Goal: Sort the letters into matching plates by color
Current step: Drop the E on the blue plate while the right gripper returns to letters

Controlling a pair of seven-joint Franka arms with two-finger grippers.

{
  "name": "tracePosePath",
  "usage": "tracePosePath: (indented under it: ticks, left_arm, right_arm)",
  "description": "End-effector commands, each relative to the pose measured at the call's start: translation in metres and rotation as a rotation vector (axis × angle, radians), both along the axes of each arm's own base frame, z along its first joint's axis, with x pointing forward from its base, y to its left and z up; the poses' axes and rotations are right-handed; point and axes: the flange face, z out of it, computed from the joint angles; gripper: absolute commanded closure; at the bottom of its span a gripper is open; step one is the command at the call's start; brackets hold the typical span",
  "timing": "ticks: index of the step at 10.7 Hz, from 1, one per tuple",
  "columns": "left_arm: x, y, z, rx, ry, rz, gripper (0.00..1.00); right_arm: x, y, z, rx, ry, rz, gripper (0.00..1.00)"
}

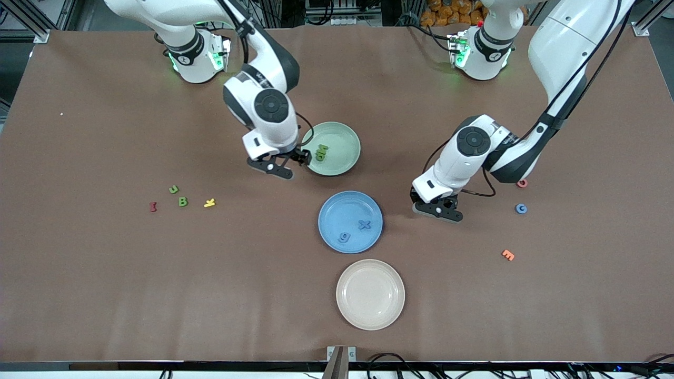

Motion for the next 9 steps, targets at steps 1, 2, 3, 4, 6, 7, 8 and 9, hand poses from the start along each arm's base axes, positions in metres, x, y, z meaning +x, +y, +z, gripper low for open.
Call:
tracePosePath:
  ticks: [1,2,3,4,6,7,8,9]
  left_arm:
    - [0.011,-0.013,0.012,-0.037,-0.02,0.1,1.0]
    - [0.014,-0.029,0.017,-0.063,-0.027,0.137,1.0]
    - [0.012,-0.047,0.02,-0.081,-0.027,0.162,1.0]
    - [0.013,-0.057,0.021,-0.1,-0.026,0.189,1.0]
    - [0.012,-0.088,0.027,-0.14,-0.027,0.236,1.0]
    - [0.011,-0.099,0.024,-0.15,-0.022,0.229,1.0]
    - [0.007,-0.112,0.024,-0.158,-0.019,0.223,1.0]
    - [0.008,-0.122,0.024,-0.172,-0.018,0.23,1.0]
  right_arm:
    - [0.03,-0.066,0.023,0.013,0.04,0.079,0.05]
    - [0.042,-0.093,0.022,0.016,0.057,0.103,0.05]
    - [0.055,-0.126,0.018,0.019,0.072,0.122,0.05]
    - [0.061,-0.158,0.014,0.018,0.083,0.14,0.05]
    - [0.062,-0.218,0.008,0.03,0.101,0.208,0.06]
    - [0.064,-0.248,0.004,0.042,0.112,0.235,0.07]
    - [0.065,-0.273,-0.006,0.05,0.124,0.263,0.07]
    - [0.063,-0.296,-0.018,0.057,0.109,0.287,0.07]
